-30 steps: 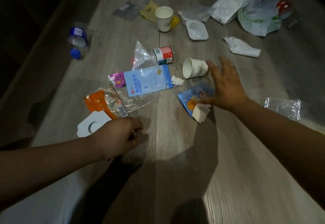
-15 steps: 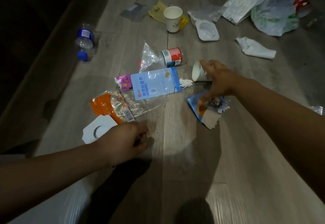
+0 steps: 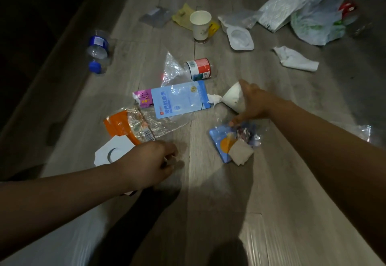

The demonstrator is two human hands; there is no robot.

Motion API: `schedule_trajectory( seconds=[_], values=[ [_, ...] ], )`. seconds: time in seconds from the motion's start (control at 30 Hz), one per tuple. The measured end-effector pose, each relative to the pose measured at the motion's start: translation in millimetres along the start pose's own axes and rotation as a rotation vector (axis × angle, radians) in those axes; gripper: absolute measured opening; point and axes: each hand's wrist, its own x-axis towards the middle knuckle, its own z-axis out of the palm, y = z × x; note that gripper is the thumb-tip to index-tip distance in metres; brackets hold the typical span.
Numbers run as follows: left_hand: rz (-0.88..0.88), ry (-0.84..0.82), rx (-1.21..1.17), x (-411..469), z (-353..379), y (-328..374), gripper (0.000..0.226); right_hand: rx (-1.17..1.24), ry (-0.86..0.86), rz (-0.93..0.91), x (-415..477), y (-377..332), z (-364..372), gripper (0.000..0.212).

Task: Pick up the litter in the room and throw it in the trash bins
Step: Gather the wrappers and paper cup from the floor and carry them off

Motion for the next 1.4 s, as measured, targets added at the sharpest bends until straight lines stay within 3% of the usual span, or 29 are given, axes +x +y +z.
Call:
schedule_trajectory(
  seconds=[0.3, 0.57, 0.83, 1.13, 1.4],
  values=[
    [-0.003, 0.022, 0.02, -13.4, 0.0, -11.0, 0.02, 0.281, -0.121, -0.063, -54.3, -7.1, 36.9, 0.157],
    [-0.007, -0.018, 0.1, -20.8, -2.9, -6.3, 0.024, 0.084, -0.048, -0.143, -89.3, -20.4, 75.5, 0.16],
    [0.009, 0.005, 0.173, -25.3, -11.9, 1.9, 0.024, 0.032, 0.018, -0.199, -98.7, -20.5, 77.5, 0.152],
    [-0.011, -0.011, 0.174, -30.3, -15.6, 1.6, 0.028, -0.06, -0.263, -0.21, -90.0, -14.8, 54.8, 0.159],
    [-0.022, -0.033, 0.148, -25.2, -13.9, 1.1, 0.031, -0.054, -0.045, -0.254, -91.2, -11.3, 70.5, 0.15]
  ],
)
